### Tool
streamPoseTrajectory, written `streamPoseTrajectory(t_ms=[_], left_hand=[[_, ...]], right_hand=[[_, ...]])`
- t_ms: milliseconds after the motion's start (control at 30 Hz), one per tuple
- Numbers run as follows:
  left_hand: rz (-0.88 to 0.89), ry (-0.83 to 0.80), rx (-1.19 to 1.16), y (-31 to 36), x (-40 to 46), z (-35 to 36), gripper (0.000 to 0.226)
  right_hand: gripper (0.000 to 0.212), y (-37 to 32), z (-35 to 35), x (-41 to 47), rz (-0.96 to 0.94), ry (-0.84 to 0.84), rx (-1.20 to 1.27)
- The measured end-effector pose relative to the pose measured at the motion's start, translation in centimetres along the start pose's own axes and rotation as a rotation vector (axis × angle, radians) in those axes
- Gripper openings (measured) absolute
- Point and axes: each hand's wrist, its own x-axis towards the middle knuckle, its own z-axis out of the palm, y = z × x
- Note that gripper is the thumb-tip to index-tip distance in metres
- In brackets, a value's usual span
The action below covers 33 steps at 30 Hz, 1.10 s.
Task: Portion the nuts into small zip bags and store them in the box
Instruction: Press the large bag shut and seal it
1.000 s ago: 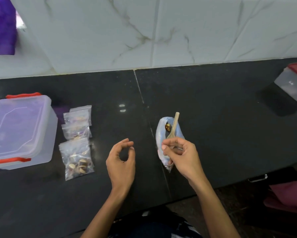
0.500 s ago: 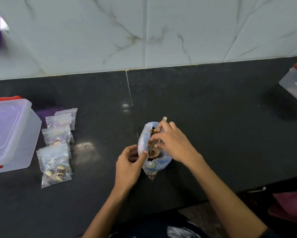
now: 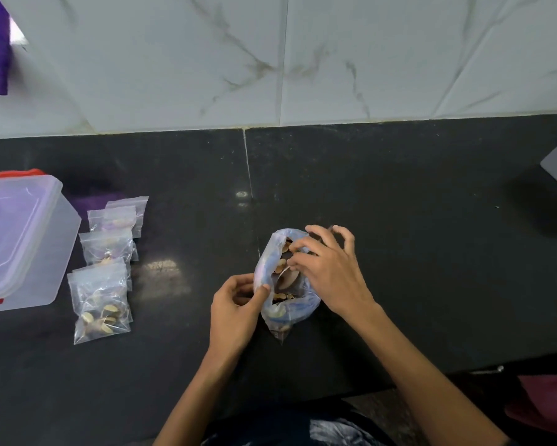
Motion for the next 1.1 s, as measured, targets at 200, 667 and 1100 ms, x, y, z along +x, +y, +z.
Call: streamPoseTrajectory(t_ms=[200,667,1100], left_hand=[[0.020,0.032,0.025,0.0,-0.1,0.2,0.025],[0.330,0.270,0.513,1.7,0.3,4.1,0.032],[0.343,0.313,0.515,1.5,0.0,4.4,0.022]], right_hand=[[0.012,0.6,1.4,-1.6,-0.015,0.198,0.064],[0.013,-1.1,-3.0,-2.1,0.308,-0.112,0.025],[0.009,-0.3,-4.1,-2.6,0.441,-0.072,0.056]])
